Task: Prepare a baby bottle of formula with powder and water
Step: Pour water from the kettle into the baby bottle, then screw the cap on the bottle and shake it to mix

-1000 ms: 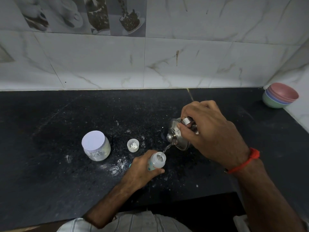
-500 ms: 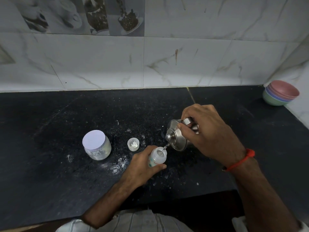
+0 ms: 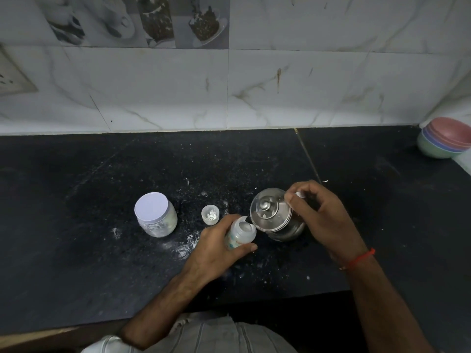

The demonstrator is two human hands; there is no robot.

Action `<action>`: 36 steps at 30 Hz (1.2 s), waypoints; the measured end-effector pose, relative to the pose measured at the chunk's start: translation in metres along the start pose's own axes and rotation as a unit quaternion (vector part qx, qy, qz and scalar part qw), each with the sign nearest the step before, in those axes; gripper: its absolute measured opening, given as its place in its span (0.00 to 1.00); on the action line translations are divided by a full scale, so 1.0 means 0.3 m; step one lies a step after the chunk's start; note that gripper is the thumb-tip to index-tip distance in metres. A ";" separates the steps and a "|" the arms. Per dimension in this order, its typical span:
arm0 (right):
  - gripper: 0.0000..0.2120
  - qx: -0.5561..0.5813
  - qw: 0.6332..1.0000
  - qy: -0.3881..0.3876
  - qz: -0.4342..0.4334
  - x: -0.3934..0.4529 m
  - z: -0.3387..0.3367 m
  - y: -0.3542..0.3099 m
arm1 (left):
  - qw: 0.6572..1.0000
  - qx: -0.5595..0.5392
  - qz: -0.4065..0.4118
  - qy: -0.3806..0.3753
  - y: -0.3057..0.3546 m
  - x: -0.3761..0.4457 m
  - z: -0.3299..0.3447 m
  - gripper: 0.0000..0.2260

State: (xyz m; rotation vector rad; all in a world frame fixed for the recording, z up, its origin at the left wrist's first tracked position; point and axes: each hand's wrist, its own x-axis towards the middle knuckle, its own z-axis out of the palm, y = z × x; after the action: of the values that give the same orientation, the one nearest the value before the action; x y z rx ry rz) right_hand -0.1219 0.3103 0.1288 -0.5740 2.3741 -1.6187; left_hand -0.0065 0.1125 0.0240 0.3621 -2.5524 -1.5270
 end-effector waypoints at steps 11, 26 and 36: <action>0.07 0.278 0.924 0.152 0.211 0.003 0.177 0.342 | 0.995 -0.044 -0.024 0.085 -0.066 -0.002 -0.096 0.25; 0.14 -0.096 0.956 0.204 -0.187 -0.063 0.283 0.334 | 0.989 -0.056 -0.009 0.135 -0.087 -0.007 -0.186 0.24; 0.27 -0.305 0.907 -0.230 -0.179 -0.045 0.528 0.413 | 0.985 -0.080 -0.007 0.152 -0.092 -0.008 -0.209 0.24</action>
State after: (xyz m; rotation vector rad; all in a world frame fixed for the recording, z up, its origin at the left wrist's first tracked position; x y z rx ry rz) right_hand -0.0733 0.2221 -0.0459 -1.3995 2.4455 -0.6610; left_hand 0.0147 0.0475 0.0294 0.5456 -2.1856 -1.5347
